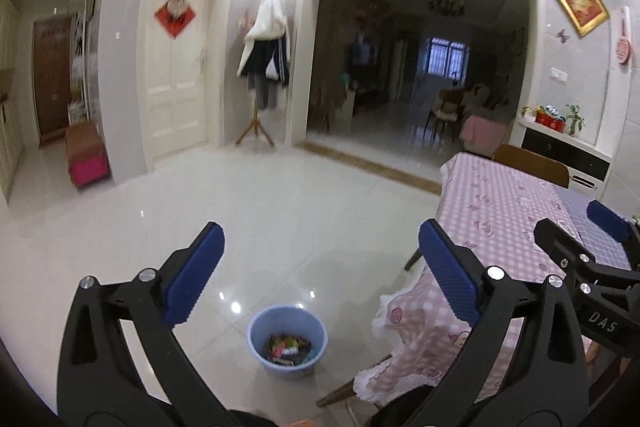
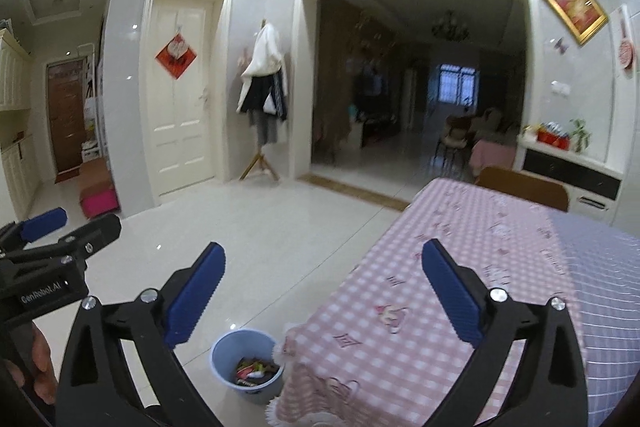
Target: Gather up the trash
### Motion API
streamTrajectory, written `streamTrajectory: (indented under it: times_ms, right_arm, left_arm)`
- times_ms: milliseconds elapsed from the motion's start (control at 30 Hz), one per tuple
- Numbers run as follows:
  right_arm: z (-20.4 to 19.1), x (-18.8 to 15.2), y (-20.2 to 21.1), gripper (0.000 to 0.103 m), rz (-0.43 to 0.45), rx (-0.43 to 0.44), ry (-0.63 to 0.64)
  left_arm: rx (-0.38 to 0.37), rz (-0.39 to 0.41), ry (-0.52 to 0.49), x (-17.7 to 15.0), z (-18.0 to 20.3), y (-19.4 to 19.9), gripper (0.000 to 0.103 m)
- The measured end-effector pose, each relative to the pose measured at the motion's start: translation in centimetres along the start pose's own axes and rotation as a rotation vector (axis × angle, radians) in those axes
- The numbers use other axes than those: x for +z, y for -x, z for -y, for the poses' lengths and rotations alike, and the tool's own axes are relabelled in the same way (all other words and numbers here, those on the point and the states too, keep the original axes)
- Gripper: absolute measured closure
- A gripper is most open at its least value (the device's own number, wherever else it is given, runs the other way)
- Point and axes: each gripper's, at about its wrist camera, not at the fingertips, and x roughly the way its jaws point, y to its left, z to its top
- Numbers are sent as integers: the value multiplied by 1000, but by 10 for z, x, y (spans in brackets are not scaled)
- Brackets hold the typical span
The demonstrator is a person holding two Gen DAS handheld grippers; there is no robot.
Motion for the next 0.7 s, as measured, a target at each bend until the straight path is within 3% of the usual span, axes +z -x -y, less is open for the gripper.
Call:
streamTrajectory:
  times_ms: [100,300,700]
  right_arm:
    - [6,1,22,6,31,-18,-2]
    - [8,6,53,6,90,-72,17]
    - [3,2,87,5,151,-116,44]
  left_arm:
    - [-15,46,-50,2,10,17,7]
    - [-46,115,-53,5,16,43,7]
    - [-81,152,-63,1,22,56,6]
